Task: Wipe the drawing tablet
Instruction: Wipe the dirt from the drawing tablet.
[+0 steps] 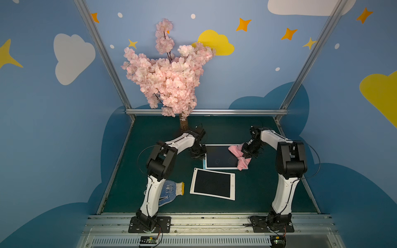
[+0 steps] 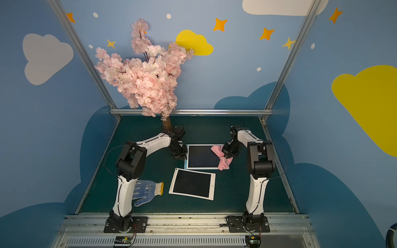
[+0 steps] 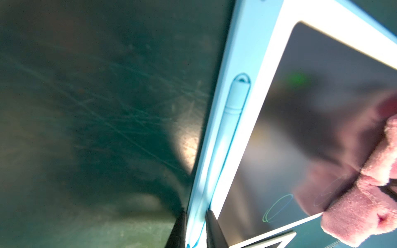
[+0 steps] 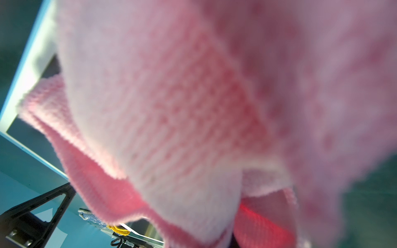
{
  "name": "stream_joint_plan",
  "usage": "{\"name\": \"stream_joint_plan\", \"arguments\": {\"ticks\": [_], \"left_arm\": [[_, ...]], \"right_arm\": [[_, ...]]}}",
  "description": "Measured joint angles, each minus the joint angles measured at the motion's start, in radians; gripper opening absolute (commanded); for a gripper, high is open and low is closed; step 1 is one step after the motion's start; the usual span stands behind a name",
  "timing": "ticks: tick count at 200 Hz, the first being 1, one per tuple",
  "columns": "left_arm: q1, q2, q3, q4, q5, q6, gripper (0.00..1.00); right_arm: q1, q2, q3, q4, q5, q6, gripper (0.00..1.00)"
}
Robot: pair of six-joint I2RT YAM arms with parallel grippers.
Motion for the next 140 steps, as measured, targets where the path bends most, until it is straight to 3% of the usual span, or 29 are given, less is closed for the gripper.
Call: {"name": "stream_joint_plan", "arguments": {"ticks": [59,140], "left_arm": [[0.0,0.0,0.0,0.0,0.0,0.0,0.19],[0.0,0.0,0.0,0.0,0.0,0.0,0.19]], "right_arm": [[-0.003,0.113,0.201,-0.072,0.106,-0.04,0.0],[0.069,-0.028,-0.016,-0.021,0.192,-0.087,0.0]]}}
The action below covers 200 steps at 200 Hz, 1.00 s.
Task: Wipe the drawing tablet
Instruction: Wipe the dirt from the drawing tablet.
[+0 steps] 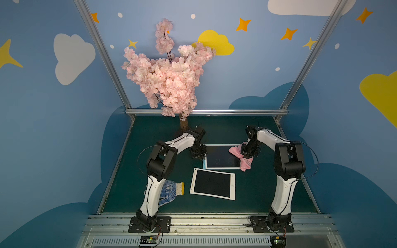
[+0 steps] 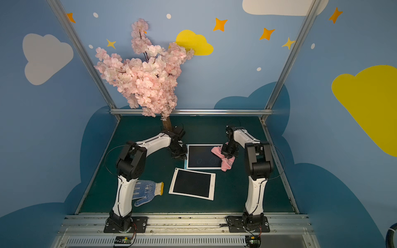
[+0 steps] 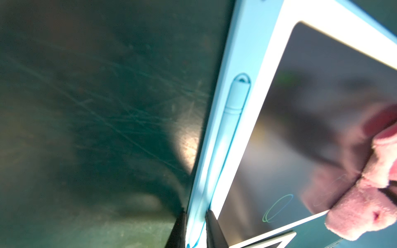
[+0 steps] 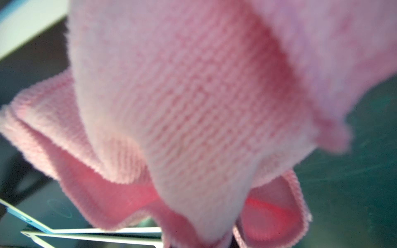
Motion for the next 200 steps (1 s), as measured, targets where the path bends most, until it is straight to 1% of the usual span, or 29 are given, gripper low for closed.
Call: {"name": "stream_joint_plan", "arguments": {"ticks": [18,51,67,90,124,141,166,200], "left_arm": [[0.0,0.0,0.0,0.0,0.0,0.0,0.19],[0.0,0.0,0.0,0.0,0.0,0.0,0.19],[0.0,0.0,0.0,0.0,0.0,0.0,0.19],[0.0,0.0,0.0,0.0,0.0,0.0,0.19],[0.0,0.0,0.0,0.001,0.0,-0.001,0.19],[0.0,0.0,0.0,0.001,0.0,-0.001,0.19],[0.0,0.0,0.0,0.001,0.0,-0.001,0.19],[0.0,0.0,0.0,0.001,0.0,-0.001,0.19]], "right_arm": [[-0.002,0.027,0.042,-0.034,0.005,-0.001,0.0],[-0.018,0.136,0.215,-0.122,0.007,-0.008,0.0],[-0.021,0.163,0.26,-0.134,0.011,-0.019,0.0],[-0.015,0.145,0.225,-0.116,0.018,-0.032,0.0],[-0.007,0.013,0.017,-0.008,0.029,-0.038,0.0],[-0.005,-0.024,-0.039,0.007,0.033,-0.038,0.0],[-0.005,-0.008,-0.012,-0.004,0.038,-0.04,0.0],[0.0,0.07,0.116,-0.042,0.07,-0.062,0.0]]}}
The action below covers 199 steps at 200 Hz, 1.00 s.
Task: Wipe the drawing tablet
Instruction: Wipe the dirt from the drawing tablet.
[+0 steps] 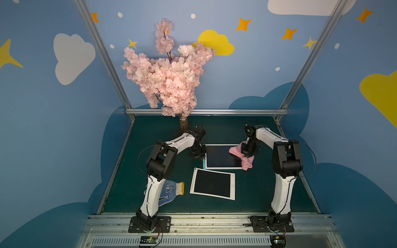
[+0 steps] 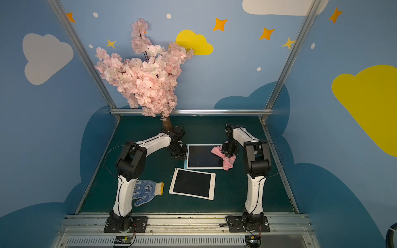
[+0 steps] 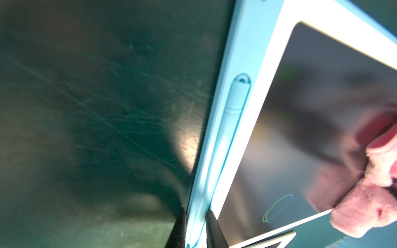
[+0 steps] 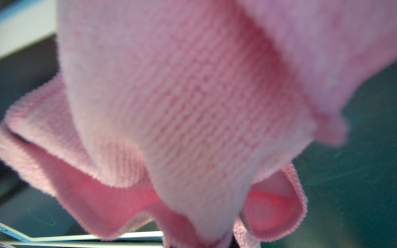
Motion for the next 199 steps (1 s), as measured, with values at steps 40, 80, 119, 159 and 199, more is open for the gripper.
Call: {"name": "stream_joint_plan", "arguments": {"ticks": [40,80,119,159,199], "left_arm": [[0.0,0.0,0.0,0.0,0.0,0.0,0.19],[0.0,0.0,0.0,0.0,0.0,0.0,0.19],[0.0,0.0,0.0,0.0,0.0,0.0,0.19],[0.0,0.0,0.0,0.0,0.0,0.0,0.19],[0.0,0.0,0.0,0.0,0.0,0.0,0.19]], "right_arm": [[0.003,0.032,0.047,0.005,0.023,-0.025,0.0],[0.009,-0.041,-0.069,0.096,0.034,-0.032,0.0],[0.015,-0.08,-0.126,0.135,0.039,-0.032,0.0],[0.017,0.037,0.058,0.007,0.043,-0.037,0.0],[0.017,0.109,0.179,-0.026,0.051,-0.054,0.0]]}}
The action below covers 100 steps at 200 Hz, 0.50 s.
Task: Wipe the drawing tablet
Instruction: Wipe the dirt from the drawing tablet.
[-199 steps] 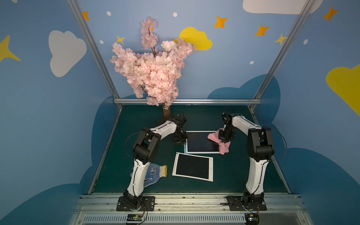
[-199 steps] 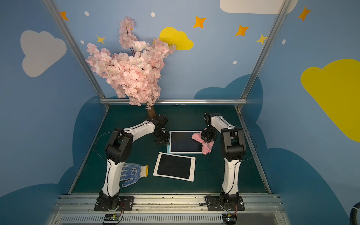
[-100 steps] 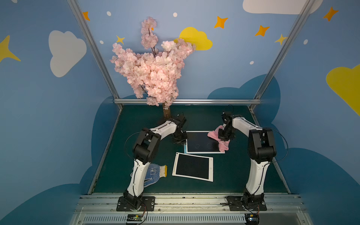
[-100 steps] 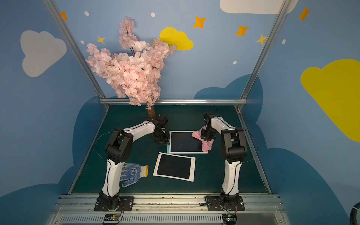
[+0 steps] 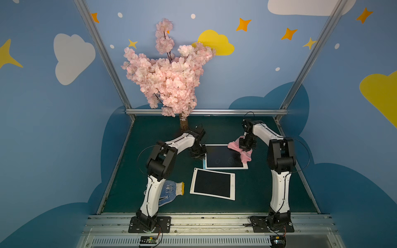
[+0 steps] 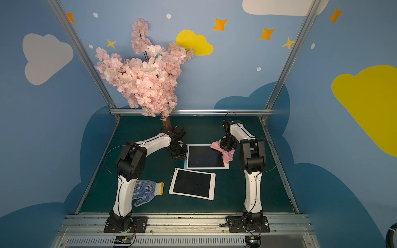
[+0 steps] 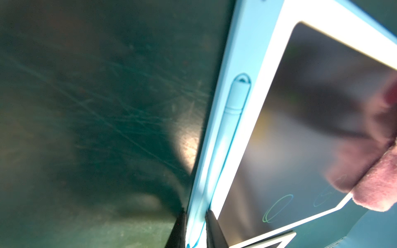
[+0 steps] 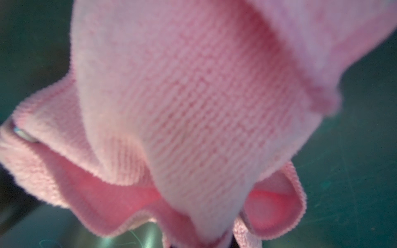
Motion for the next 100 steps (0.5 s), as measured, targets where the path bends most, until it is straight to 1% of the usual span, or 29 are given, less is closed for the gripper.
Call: {"name": "stream_joint_plan", "arguments": {"ticks": [15,29,45,71,86,100], "left_arm": [[0.0,0.0,0.0,0.0,0.0,0.0,0.19],[0.0,0.0,0.0,0.0,0.0,0.0,0.19],[0.0,0.0,0.0,0.0,0.0,-0.001,0.19],[0.0,0.0,0.0,0.0,0.0,-0.002,0.19],[0.0,0.0,0.0,0.0,0.0,-0.002,0.19],[0.0,0.0,0.0,0.0,0.0,-0.002,0.19]], "right_arm": [[0.002,-0.004,-0.01,0.006,0.001,-0.004,0.0],[0.005,-0.04,-0.068,0.042,0.005,-0.005,0.0],[0.013,-0.105,-0.173,0.1,0.009,-0.004,0.0],[0.022,-0.247,-0.391,0.156,0.004,0.003,0.0],[0.025,-0.309,-0.482,0.172,-0.003,0.012,0.0],[0.031,-0.346,-0.534,0.18,-0.008,0.024,0.0]]}}
